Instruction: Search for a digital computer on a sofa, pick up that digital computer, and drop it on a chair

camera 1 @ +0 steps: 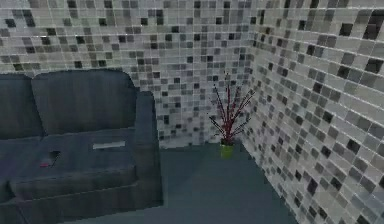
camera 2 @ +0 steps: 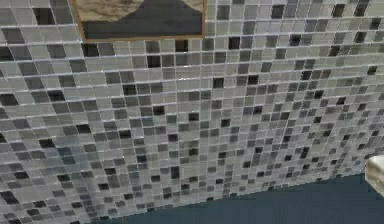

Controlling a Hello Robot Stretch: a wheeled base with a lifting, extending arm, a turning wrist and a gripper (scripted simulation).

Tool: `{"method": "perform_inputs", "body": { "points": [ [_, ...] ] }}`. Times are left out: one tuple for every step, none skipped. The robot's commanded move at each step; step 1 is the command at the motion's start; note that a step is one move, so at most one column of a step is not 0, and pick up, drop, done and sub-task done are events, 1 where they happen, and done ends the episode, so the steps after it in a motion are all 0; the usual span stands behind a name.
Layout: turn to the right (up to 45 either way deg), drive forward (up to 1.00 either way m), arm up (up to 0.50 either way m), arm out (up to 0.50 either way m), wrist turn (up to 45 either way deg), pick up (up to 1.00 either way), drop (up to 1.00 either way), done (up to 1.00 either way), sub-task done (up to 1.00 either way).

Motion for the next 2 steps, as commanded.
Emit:
{"method": "perform_inputs", "body": {
  "points": [
    [0.0,0.45,0.00,0.00,0.0,0.00,0.00,0.00,0.00],
    [-45.0,0.00,0.00,0.00,0.0,0.00,0.00,0.00,0.00]
  ]
}}
